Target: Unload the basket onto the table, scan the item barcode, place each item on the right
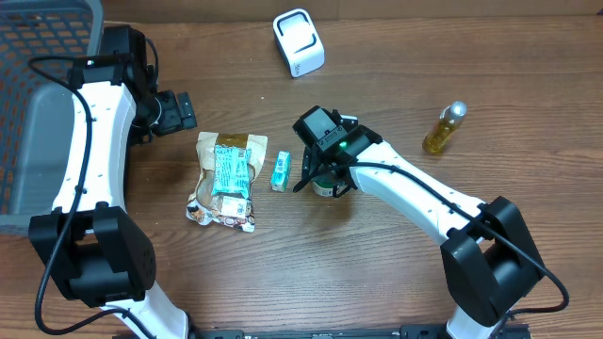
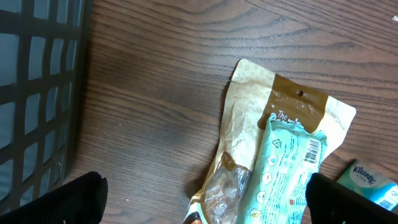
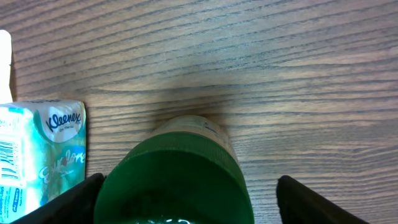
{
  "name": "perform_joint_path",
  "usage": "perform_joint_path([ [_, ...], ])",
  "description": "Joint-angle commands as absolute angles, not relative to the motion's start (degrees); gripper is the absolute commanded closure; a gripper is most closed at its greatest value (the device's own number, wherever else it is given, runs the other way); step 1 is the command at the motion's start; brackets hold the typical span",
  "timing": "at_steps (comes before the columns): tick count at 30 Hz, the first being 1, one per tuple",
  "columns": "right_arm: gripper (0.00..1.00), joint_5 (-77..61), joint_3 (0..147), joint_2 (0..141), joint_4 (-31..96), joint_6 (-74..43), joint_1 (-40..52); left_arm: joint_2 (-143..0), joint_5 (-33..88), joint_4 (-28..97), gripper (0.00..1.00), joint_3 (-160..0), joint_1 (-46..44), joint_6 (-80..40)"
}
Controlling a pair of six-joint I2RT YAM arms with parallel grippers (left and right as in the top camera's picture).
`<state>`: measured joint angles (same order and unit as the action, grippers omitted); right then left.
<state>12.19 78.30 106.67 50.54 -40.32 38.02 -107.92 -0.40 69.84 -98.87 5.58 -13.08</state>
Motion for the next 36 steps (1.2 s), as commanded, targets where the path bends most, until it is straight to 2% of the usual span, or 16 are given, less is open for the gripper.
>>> perform_joint_path([
  [1,0.21,11.4,78.0,106.5,50.0,-40.5,38.2,-107.6,0.0,69.8,0.01,-98.6,5.2,-12.2],
  [9,0.23,11.3,78.0,106.5,49.5,-40.5,38.2,-107.6,0.0,69.8,0.01,-98.6,5.2,-12.2],
  [14,0.33,11.3,77.2,106.5,49.2,-40.5,38.2,-107.6,0.0,69.8,0.0,-98.6,5.2,-12.2],
  [18,0.35,11.3,77.1,106.5,49.6,-40.5,38.2,-107.6,0.0,69.8,0.0,-98.6,5.2,-12.2],
  [23,0.43,11.6,77.1,106.5,50.1,-40.5,38.2,-107.6,0.0,69.8,0.0,-98.6,5.2,-12.2],
  [36,0.44,13.0,77.3,106.5,52.2,-40.5,38.1,-107.6,0.0,69.8,0.01,-98.6,5.2,-12.2],
])
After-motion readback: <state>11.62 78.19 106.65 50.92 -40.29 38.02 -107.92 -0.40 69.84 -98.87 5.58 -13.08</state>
